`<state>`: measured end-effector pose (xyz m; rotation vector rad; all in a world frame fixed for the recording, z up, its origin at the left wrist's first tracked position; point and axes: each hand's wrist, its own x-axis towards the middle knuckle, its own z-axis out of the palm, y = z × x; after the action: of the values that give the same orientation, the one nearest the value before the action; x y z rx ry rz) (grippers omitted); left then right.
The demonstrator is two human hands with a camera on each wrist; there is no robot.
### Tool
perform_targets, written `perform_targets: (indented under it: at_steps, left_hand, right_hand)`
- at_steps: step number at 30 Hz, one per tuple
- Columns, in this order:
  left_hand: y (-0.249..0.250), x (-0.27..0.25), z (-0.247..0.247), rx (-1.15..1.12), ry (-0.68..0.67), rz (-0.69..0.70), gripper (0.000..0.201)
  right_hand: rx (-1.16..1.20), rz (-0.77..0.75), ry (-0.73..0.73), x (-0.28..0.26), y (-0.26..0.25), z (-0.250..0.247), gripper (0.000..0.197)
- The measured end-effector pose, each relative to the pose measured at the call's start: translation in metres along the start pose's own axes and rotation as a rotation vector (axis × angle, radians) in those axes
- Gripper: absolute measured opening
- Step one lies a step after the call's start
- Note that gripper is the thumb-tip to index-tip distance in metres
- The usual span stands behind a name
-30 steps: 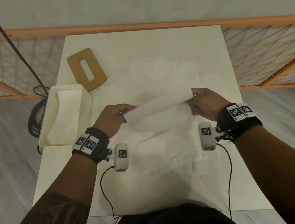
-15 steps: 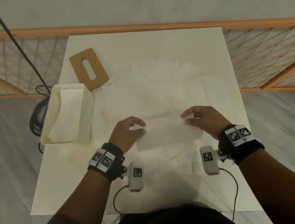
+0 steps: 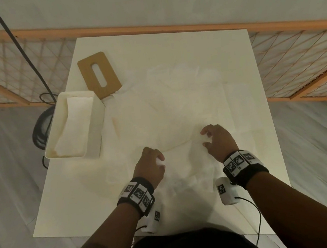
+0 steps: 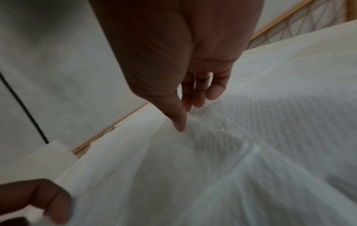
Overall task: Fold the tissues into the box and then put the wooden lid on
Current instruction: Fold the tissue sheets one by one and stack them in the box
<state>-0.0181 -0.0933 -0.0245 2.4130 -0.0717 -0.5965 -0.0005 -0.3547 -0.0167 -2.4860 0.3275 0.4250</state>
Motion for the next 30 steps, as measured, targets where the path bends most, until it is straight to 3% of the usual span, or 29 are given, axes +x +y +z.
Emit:
perform_targets:
  at_steps: [3,6,9,12,16,18,20,23,25,28,30]
  left_hand:
    - [0.003,0.001,0.002,0.086,0.005,0.105,0.050]
    - [0.012,0.004,0.001,0.174,-0.050,0.132,0.050]
    - [0.017,0.010,0.000,0.215,-0.083,0.100,0.044]
    - [0.024,0.012,-0.004,0.252,-0.086,0.097,0.046]
    - [0.020,0.016,-0.004,0.098,-0.079,-0.071,0.050]
    - [0.016,0.018,-0.002,0.085,-0.094,-0.082,0.053]
    - [0.018,0.019,-0.005,0.097,-0.105,-0.050,0.049]
    - [0.020,0.025,-0.015,0.078,-0.091,0.051,0.026]
    - [0.015,0.032,-0.022,-0.111,-0.010,0.031,0.019]
    - [0.005,0.048,-0.040,-0.783,0.146,-0.257,0.023]
    - [0.007,0.056,-0.057,-1.148,0.134,-0.418,0.052]
  right_hand:
    - [-0.052,-0.065,0.058,0.008,-0.021,-0.002,0.036]
    - [0.022,-0.069,0.007,0.031,-0.058,-0.004,0.032]
    - [0.060,0.176,-0.082,0.061,-0.090,0.001,0.036]
    - [0.298,0.414,-0.175,0.076,-0.108,0.008,0.044]
    - [0.547,0.503,-0.142,0.083,-0.122,0.012,0.034]
    - [0.646,0.548,-0.118,0.084,-0.127,0.011,0.025]
    - [0.679,0.549,-0.102,0.086,-0.127,0.012,0.021]
    - [0.645,0.406,-0.076,0.086,-0.120,0.005,0.019]
    - [0.777,0.370,-0.014,0.076,-0.116,-0.006,0.020]
    - [1.017,0.287,-0.075,0.046,-0.108,-0.031,0.011]
    - [1.069,0.206,-0.208,0.029,-0.095,-0.047,0.002]
